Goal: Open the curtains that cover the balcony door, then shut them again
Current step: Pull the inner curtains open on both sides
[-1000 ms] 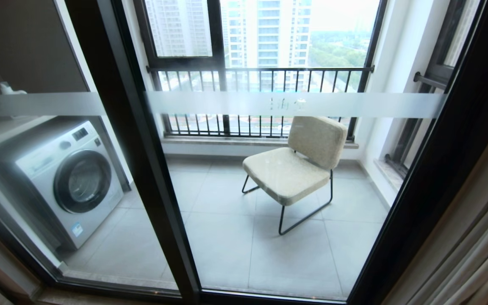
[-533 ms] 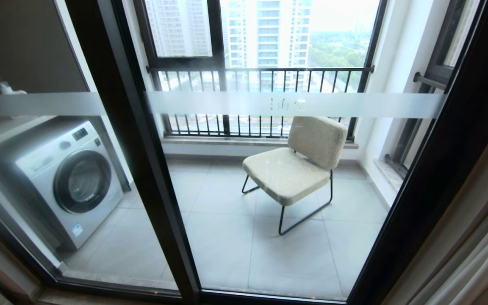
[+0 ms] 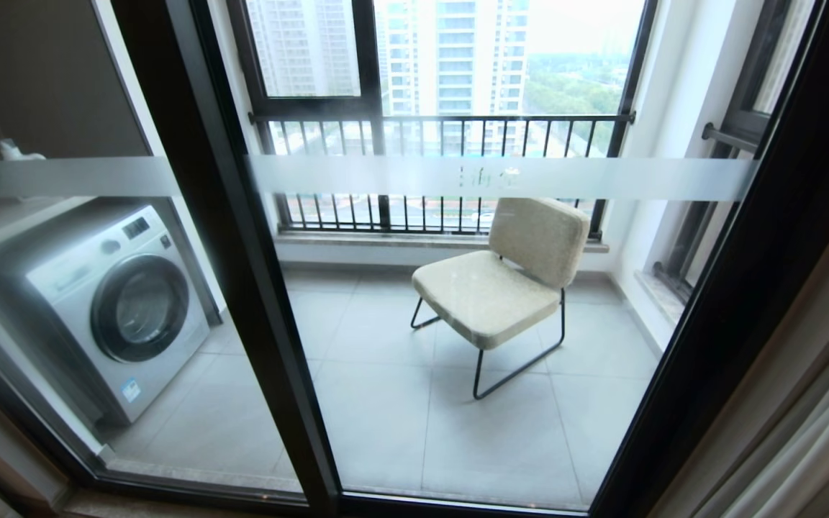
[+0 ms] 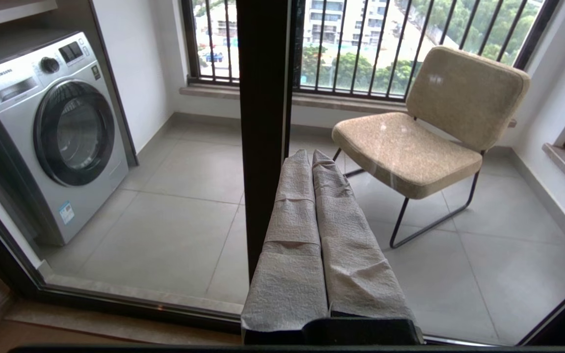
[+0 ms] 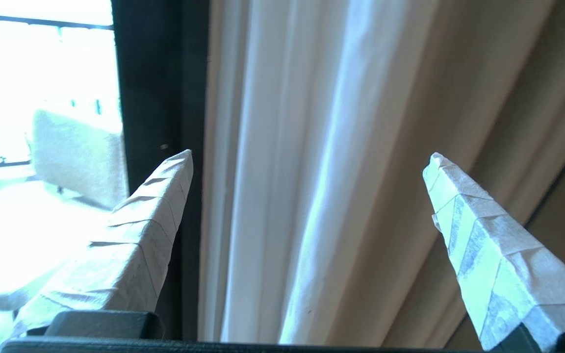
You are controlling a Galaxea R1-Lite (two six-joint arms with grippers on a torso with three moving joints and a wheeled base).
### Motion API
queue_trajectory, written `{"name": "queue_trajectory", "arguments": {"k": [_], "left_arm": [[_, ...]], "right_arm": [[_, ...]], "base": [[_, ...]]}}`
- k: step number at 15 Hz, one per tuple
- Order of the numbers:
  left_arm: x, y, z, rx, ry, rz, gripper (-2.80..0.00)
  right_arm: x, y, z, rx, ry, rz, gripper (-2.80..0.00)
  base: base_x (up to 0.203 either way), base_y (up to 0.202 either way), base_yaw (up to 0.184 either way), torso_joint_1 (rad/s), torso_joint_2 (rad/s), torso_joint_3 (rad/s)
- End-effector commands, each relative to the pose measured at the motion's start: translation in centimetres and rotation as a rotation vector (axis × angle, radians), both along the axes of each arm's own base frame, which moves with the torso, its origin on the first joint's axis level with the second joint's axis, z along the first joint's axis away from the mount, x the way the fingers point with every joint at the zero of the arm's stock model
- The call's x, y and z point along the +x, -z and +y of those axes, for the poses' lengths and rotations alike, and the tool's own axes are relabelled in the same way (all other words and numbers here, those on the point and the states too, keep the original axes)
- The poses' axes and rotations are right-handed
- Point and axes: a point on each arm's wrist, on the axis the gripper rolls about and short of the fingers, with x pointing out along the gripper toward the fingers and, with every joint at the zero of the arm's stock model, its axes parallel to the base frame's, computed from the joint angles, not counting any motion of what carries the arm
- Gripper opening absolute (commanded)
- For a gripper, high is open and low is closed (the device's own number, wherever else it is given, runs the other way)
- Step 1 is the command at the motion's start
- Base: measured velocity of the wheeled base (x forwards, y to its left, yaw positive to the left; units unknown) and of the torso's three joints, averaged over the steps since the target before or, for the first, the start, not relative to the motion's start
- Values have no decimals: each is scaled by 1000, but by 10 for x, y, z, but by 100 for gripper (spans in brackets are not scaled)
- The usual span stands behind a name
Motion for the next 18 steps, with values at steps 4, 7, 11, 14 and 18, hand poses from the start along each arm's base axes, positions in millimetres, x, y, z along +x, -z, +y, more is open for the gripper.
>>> {"name": "queue_trajectory", "arguments": {"k": [4, 7, 11, 14, 18], "left_arm": [[0, 0, 0, -1, -1, -1, -280], [0, 0, 0, -1, -1, -1, -280], [0, 0, 0, -1, -1, -1, -280], [0, 0, 0, -1, -1, -1, -280], [0, 0, 0, -1, -1, -1, -280]], "right_arm": [[-5, 13, 25, -44, -216, 25, 0], [-2, 21, 34, -46, -357, 55, -280], [-4, 30, 45, -16, -472, 78, -280], [-24, 44, 48, 1, -481, 93, -280], [-54, 78, 50, 4, -510, 92, -280]], "base": [[0, 0, 0, 0, 0, 0], [0, 0, 0, 0, 0, 0], [0, 0, 0, 0, 0, 0], [0, 0, 0, 0, 0, 0], [0, 0, 0, 0, 0, 0]]}}
